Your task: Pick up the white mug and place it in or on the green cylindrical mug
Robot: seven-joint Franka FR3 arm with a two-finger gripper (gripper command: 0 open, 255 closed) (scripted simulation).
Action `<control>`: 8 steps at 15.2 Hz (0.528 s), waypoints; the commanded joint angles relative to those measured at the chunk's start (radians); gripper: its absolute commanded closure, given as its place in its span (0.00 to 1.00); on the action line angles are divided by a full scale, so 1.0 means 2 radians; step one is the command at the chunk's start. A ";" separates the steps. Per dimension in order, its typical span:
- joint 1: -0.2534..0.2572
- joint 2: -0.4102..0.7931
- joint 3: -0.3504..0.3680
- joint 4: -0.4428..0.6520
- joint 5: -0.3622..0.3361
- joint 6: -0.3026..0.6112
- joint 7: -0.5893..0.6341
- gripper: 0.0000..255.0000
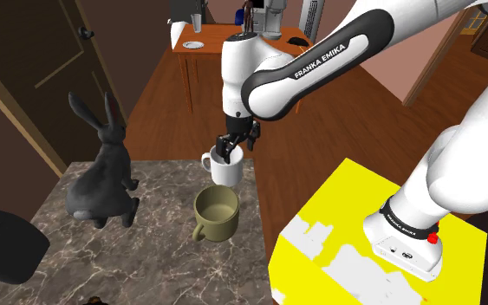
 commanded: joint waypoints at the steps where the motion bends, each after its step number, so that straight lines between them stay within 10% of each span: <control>1: 0.000 0.000 0.000 0.000 0.000 0.001 0.000 0.00; 5: 0.000 0.000 0.000 0.000 0.000 0.001 0.000 0.00; 6: 0.000 0.000 0.000 0.000 0.000 0.001 0.000 1.00; 8: 0.000 0.000 0.000 0.000 0.000 0.001 0.000 1.00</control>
